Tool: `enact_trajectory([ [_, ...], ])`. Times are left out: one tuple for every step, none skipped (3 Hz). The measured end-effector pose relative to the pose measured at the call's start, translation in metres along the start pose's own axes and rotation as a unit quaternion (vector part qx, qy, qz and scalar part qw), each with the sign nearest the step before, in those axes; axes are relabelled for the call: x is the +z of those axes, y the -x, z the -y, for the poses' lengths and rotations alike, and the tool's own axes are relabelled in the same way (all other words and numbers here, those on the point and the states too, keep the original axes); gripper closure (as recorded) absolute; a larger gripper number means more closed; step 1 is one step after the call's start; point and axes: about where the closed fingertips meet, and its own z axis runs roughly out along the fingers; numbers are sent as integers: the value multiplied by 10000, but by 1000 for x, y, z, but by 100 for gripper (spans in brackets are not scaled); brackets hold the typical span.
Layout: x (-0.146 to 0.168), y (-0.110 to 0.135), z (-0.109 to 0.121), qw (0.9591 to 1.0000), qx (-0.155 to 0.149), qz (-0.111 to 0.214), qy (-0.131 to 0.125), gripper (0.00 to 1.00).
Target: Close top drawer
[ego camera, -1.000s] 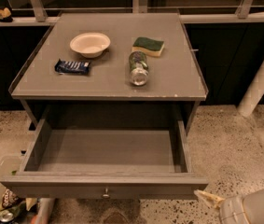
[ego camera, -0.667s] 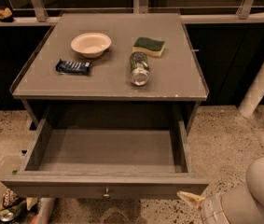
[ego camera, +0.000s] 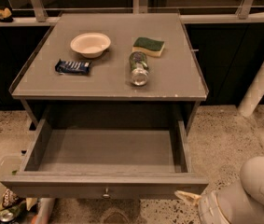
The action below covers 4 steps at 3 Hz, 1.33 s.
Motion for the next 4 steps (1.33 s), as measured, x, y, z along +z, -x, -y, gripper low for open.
enact_trajectory([
  [34, -19, 31, 9991, 31, 429, 67, 0],
  [40, -25, 57, 9983, 66, 566, -114, 0],
  [26, -18, 98, 9966, 41, 536, -631, 0],
  [-2, 4, 154, 9916, -54, 461, -1211, 0],
])
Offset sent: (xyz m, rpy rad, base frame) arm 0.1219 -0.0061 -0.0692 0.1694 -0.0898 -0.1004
